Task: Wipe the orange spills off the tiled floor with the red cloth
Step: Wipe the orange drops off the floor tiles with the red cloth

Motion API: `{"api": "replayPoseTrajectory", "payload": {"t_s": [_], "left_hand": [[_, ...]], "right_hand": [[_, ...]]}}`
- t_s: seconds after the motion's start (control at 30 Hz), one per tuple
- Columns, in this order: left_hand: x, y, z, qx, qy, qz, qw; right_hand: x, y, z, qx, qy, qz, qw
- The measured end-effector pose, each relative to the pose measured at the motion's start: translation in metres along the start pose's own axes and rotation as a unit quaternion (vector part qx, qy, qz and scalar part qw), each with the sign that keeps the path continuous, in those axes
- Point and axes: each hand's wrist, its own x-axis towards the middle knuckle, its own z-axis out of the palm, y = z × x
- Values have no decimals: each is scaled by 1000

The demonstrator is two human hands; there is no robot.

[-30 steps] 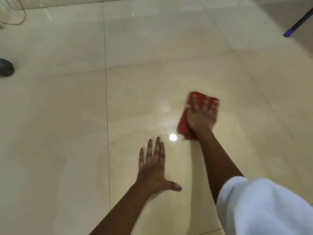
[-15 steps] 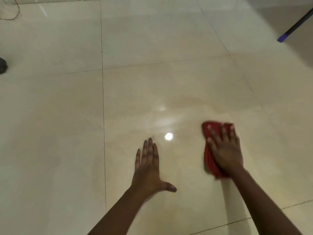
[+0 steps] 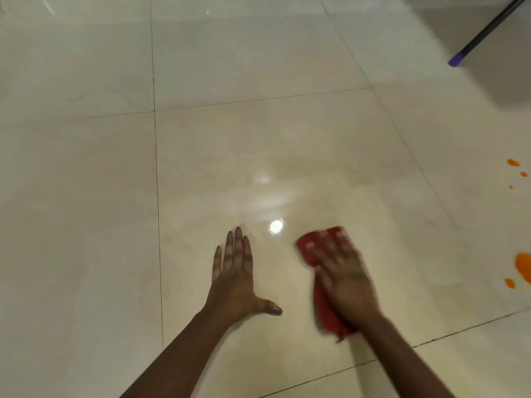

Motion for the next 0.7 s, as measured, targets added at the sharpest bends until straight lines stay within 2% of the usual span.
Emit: {"api": "replayPoseTrajectory", "payload": {"t_s": [0.1,0.17,0.2,0.27,0.33,0.4,0.5,0.6,0.67,0.7], "left_hand": [[1,-1,0,13,6,0,1000],[1,0,0,14,0,0,1000],[1,0,-1,13,-2,-2,1000],[0,0,-4,9,-12,0,1000],[0,2,-7,-7,-20,11,1000],[-5,-4,-10,-8,-21,26,999],[-25,-38,-12,25,-10,18,999],[-44,-73,-10,33,-19,-27,999],[-45,-78,-8,10,-30,-25,999],[-43,-78,-9,-2,-31,-19,999]], "right_hand": [[52,54,-17,-1,-1,136,991],[98,47,-17,3,5,180,984],[114,31,-13,3,0,172,985],[121,-15,-2,5,-5,98,995],[91,-49,8,0,-8,20,1000],[51,-58,10,0,-11,-22,1000],[38,-35,6,8,-13,31,999],[85,-32,0,-4,-20,124,992],[117,-56,4,-3,-23,118,993],[128,-73,7,0,-25,88,996]]}}
